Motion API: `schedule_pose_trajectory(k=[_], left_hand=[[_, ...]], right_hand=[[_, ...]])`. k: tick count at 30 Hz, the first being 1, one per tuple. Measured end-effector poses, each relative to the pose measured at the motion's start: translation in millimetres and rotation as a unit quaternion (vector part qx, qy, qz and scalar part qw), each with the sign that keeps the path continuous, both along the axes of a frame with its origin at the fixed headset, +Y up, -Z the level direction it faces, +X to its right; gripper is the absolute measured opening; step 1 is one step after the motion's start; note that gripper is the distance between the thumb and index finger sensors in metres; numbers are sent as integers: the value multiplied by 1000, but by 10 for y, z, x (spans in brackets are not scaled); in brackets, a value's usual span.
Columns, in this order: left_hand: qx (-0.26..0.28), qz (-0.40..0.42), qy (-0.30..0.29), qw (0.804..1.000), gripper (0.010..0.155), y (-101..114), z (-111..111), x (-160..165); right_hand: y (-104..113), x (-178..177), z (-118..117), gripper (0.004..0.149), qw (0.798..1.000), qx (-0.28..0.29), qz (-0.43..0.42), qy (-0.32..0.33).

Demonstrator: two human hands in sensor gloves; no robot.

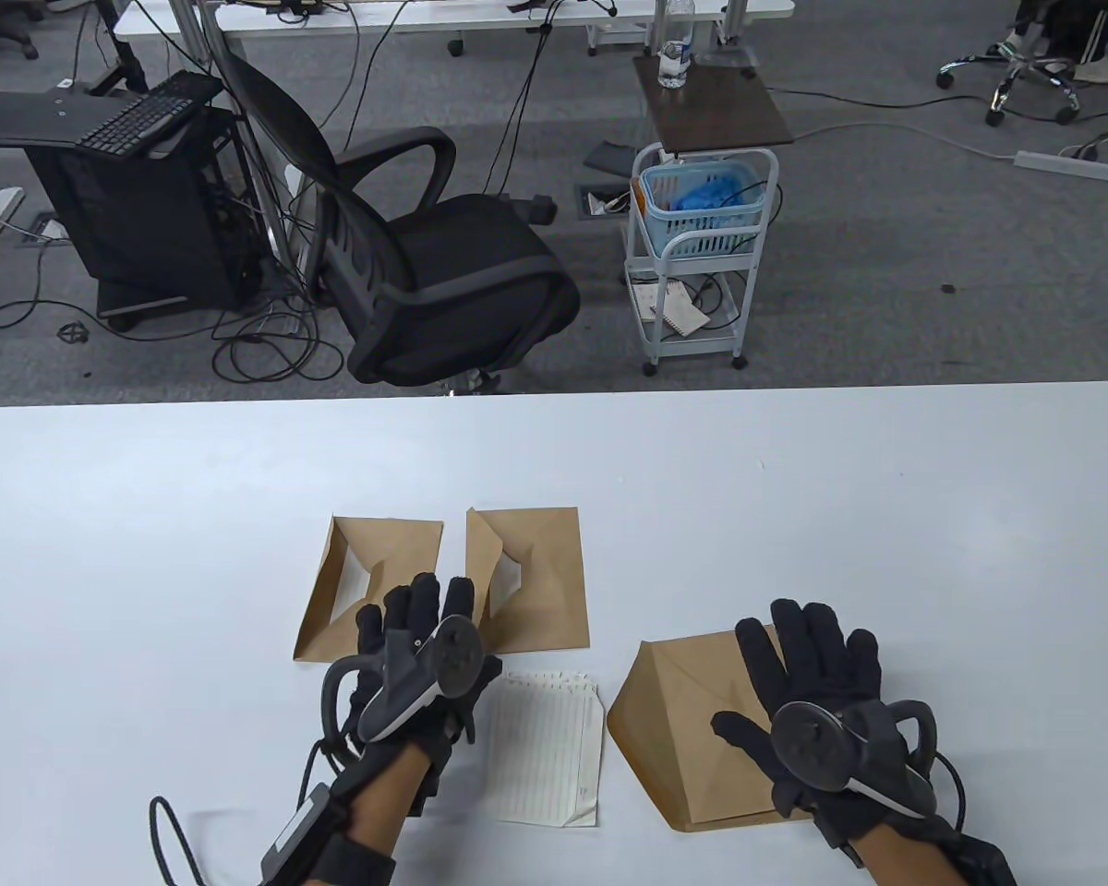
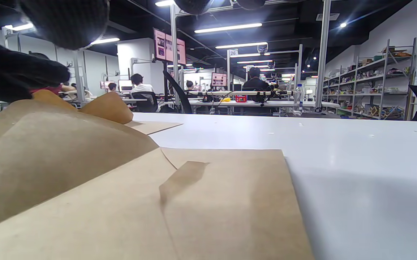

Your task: Pull paper from envelopes and stack

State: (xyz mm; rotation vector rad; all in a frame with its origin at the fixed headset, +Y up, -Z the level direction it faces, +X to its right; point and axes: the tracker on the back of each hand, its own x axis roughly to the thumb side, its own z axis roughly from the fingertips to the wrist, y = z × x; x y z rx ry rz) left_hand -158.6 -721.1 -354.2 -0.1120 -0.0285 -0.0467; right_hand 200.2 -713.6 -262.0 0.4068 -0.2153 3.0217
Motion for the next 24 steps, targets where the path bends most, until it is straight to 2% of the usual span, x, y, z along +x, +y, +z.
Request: schedule_pose_trajectory(k=[4,10,17,21,24], left_hand=[[-29,-44,32,998,85,-38,-260,123],[-51,-56,77,994,84,-134,-522,216],[-72,-61,102,990,78,-261,-669,230],[-58,-86,96,990,61,-322,-677,254],[-51,-79,95,991,55,-316,-676,228]], right_hand=[[0,-3,11,86,1000,1,-1,-1],[3,7,2,86,1000,-2,-3,-2],[5,18,-8,85,1000,-4,-7,-7],[5,19,-14,85,1000,-3,-6,-8],[1,16,-23,85,1000,-5,-6,-8]])
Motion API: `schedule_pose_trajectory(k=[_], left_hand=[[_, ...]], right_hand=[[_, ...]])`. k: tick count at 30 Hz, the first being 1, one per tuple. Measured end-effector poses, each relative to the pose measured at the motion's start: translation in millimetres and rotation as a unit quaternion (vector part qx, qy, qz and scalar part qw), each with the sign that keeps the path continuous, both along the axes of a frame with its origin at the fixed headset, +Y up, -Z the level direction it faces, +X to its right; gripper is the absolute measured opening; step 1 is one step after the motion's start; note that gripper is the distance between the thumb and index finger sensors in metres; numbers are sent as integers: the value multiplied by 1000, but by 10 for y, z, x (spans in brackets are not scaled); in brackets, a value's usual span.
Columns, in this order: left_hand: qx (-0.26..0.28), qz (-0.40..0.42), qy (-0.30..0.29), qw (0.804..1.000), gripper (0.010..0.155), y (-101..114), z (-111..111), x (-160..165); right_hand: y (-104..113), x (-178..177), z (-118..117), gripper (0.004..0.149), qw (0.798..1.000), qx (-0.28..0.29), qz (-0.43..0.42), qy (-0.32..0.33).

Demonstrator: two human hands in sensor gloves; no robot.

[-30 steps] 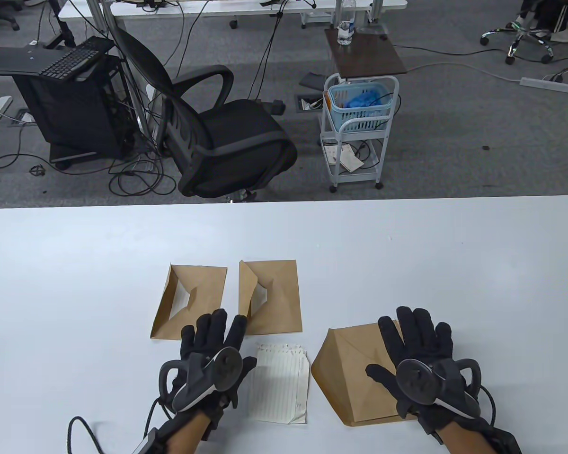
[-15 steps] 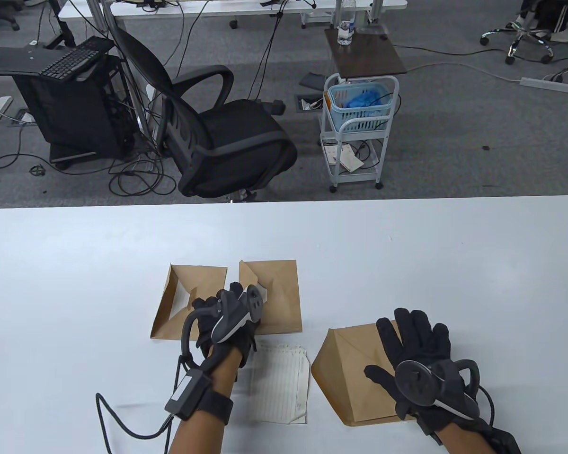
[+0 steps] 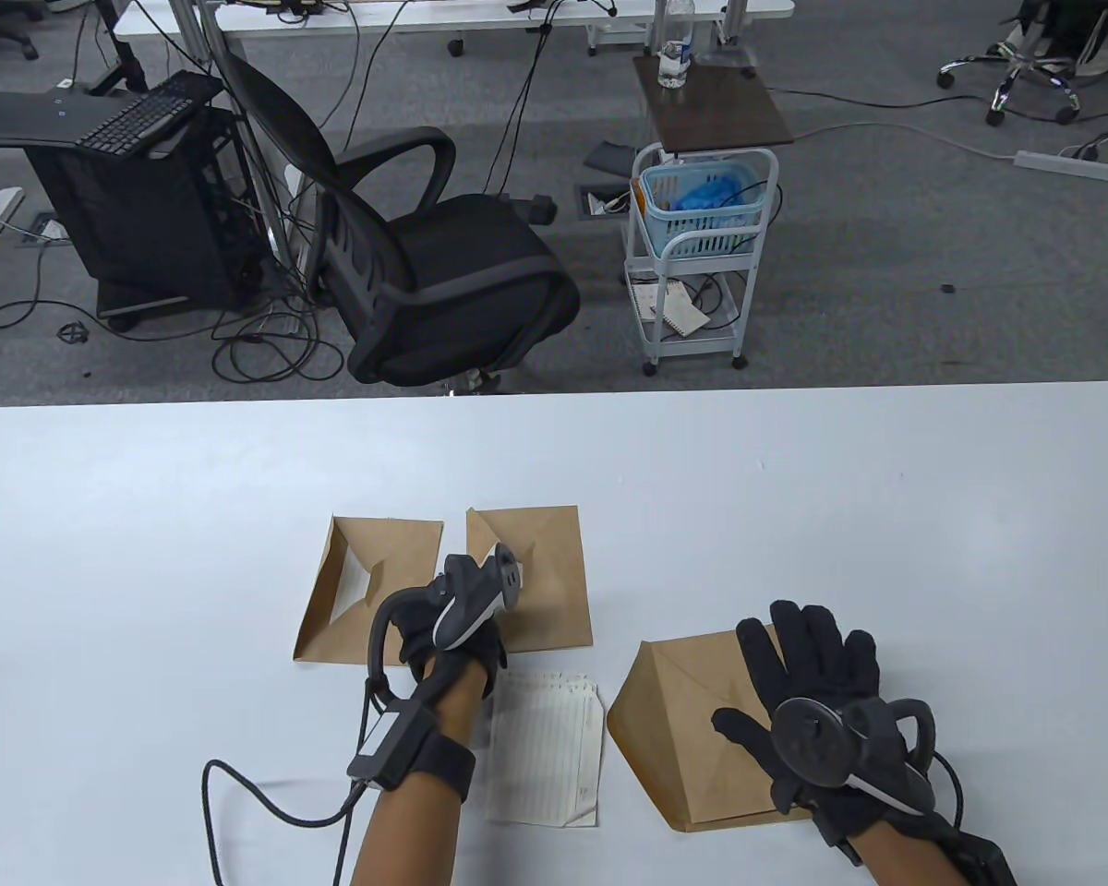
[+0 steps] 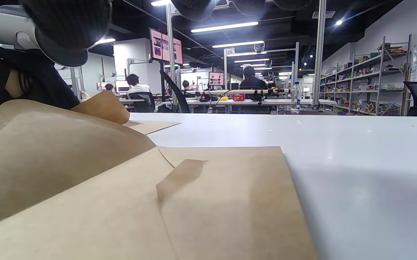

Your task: Pull paper from envelopes and stack

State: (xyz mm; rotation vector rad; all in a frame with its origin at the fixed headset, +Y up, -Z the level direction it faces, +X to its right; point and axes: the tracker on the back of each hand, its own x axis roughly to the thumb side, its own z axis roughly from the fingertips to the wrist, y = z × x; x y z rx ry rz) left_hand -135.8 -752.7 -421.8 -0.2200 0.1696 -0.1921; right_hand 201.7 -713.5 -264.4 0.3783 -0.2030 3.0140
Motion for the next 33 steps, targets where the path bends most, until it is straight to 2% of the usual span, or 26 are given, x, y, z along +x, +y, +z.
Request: schedule_pose_trajectory(k=[9,15,23,28,33], left_hand=[[2,92,14,996,52,69,23,-167],[30,198,15,980,52,223,90,-294],[79,354,8,932,52,520,294,-456],[109,410,-19,906,52,666,470,-520],[124,486,-59,863,52,746,702,-537]], right_hand=[[-1,2,-4,84,1000,0,3,-3],[-2,-1,0,84,1000,-2,4,-3],[-11,-4,11,84,1000,-4,1,-2],[-28,-13,19,84,1000,-7,5,-3],[-27,-25,25,84,1000,-15,-22,3]])
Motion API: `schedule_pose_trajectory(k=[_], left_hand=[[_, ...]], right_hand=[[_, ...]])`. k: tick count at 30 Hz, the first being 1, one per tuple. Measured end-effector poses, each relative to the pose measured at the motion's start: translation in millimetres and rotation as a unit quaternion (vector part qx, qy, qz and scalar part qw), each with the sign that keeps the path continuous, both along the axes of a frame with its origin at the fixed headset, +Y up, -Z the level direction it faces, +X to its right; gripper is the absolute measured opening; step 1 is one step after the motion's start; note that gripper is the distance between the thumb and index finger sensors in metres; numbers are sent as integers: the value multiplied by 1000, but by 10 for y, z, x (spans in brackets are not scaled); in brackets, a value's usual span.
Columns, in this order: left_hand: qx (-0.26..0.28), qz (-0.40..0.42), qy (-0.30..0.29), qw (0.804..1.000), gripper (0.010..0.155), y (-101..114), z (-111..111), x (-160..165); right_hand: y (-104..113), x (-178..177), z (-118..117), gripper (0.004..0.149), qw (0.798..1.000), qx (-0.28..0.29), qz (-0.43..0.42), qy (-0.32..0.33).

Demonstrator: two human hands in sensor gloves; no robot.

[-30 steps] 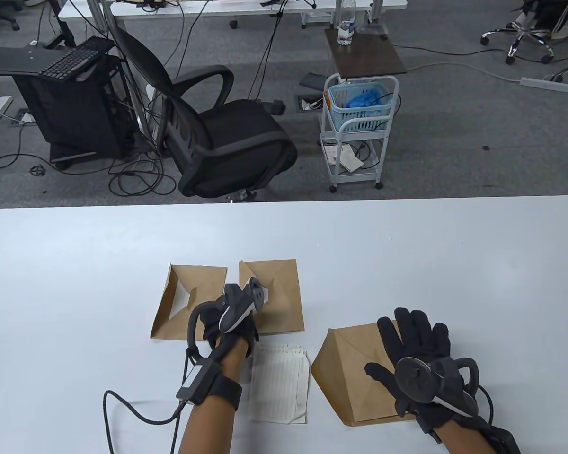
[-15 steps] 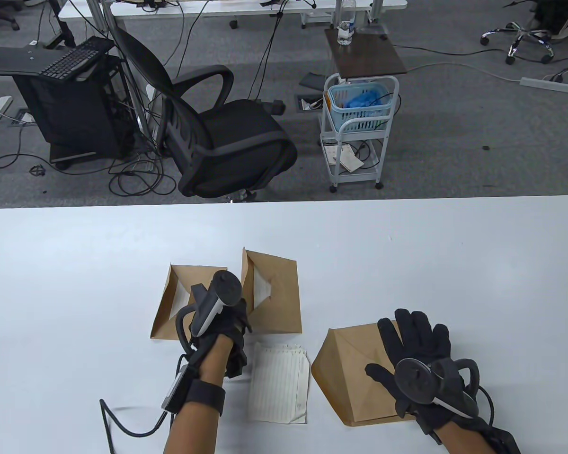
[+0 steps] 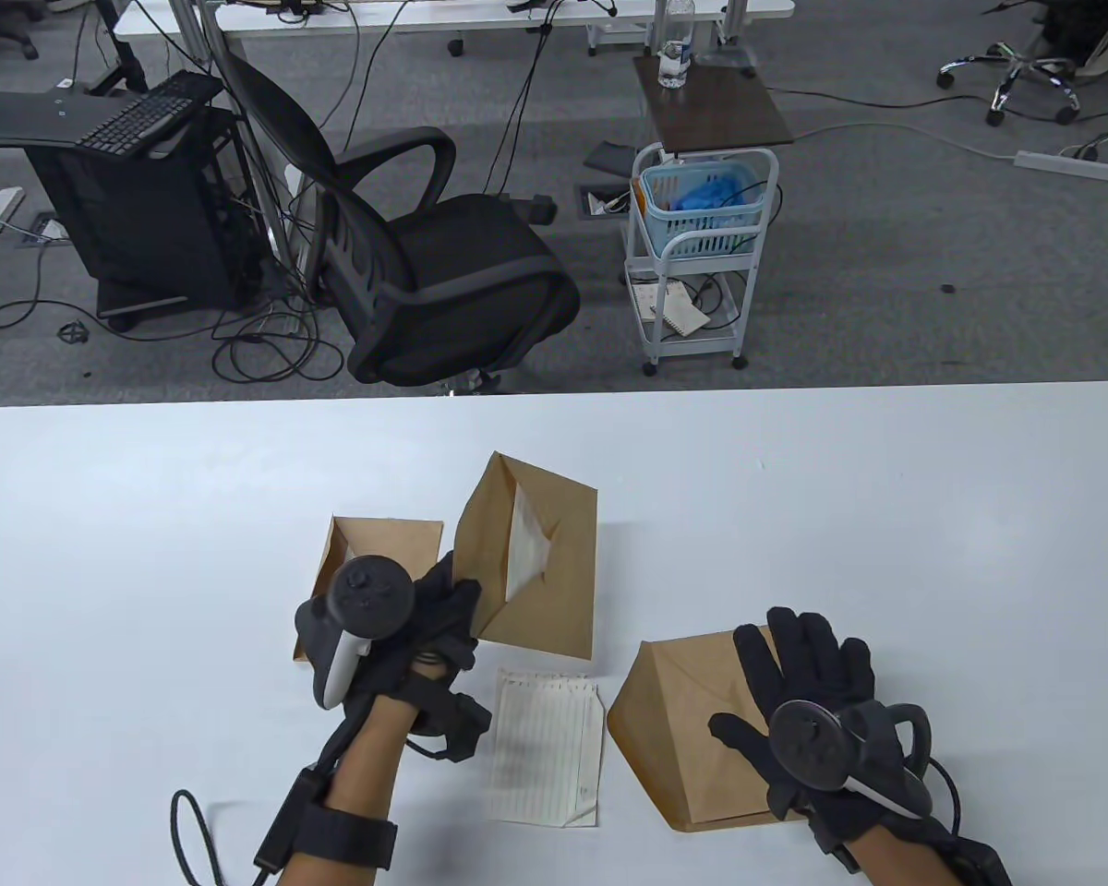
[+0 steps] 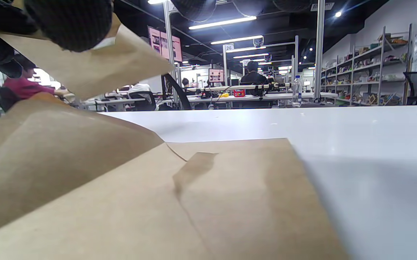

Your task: Pull paper from envelopes and stack

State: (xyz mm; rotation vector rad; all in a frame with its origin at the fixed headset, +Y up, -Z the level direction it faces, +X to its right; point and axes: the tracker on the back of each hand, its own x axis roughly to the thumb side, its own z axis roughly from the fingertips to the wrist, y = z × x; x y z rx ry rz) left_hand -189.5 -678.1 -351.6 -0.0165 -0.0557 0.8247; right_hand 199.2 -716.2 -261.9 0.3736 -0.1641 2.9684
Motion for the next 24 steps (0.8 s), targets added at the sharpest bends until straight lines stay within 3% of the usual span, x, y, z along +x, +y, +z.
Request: schedule_pose_trajectory(k=[8,12,16,19,21,22,24], left_hand=[[5,115,-78,990,51,-195,304,67],[7,148,-112,983,51,-381,410,182],[-7,185,-148,971,51,-520,505,349],[-12,204,-177,963,51,-599,600,497],[-12,207,-197,958,52,-627,662,583],[-8,207,-194,959,52,-635,685,608],[-1,199,-201,959,52,-641,706,647]], right_hand=[[21,-41,34,85,999,4,-34,21],[31,-48,35,86,992,-7,-115,46],[-1,-38,17,90,972,-47,-222,67],[-54,8,-19,92,925,-105,-361,55],[-103,59,-50,91,868,-150,-472,30],[-122,91,-57,89,853,-167,-494,5],[-149,130,-69,84,842,-174,-510,-7]])
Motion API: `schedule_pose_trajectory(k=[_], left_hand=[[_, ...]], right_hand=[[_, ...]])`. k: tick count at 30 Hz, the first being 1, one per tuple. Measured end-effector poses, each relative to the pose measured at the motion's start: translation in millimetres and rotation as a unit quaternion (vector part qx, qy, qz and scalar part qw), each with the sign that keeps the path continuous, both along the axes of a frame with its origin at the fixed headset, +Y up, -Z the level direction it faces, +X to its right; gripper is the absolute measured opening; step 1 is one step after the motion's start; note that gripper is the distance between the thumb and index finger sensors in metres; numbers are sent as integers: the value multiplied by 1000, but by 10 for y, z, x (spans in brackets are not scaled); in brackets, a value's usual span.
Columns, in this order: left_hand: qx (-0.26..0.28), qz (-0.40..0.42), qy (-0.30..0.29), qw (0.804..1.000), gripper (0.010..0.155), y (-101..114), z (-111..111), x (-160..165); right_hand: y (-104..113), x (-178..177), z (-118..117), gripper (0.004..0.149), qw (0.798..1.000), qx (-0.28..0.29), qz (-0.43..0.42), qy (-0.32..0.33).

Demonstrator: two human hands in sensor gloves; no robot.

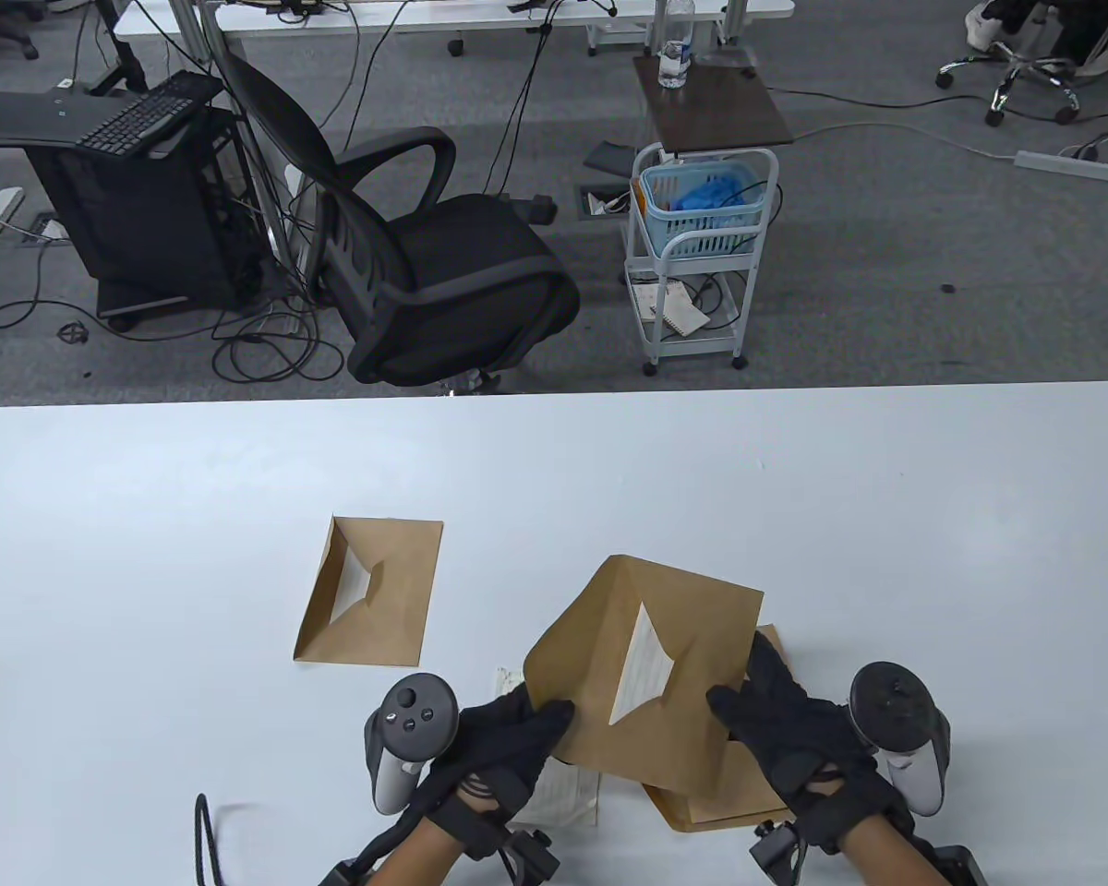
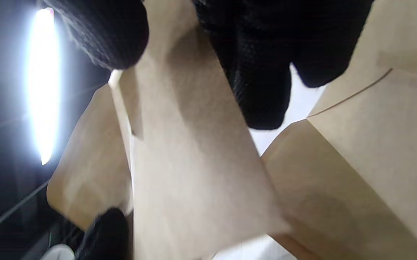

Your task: Pull paper from envelopes and stack

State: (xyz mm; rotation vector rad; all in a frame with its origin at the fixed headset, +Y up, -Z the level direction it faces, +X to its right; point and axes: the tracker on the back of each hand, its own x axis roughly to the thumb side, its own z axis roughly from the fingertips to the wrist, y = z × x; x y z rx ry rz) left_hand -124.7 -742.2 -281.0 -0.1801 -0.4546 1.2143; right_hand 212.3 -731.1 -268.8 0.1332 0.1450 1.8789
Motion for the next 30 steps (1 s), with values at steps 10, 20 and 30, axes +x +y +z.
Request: schedule_pose_trajectory(k=[10,20,30], left_hand=[[80,-121,57,988,53,89,41,-79],[245,-339,189,888,84,235,70,-239],[413,-477,89,771,60,240,346,234]], right_hand=[[84,-32,45,49,998,53,17,21],[78,-122,65,44,996,57,10,62],[6,-151,46,47,993,28,-56,96]])
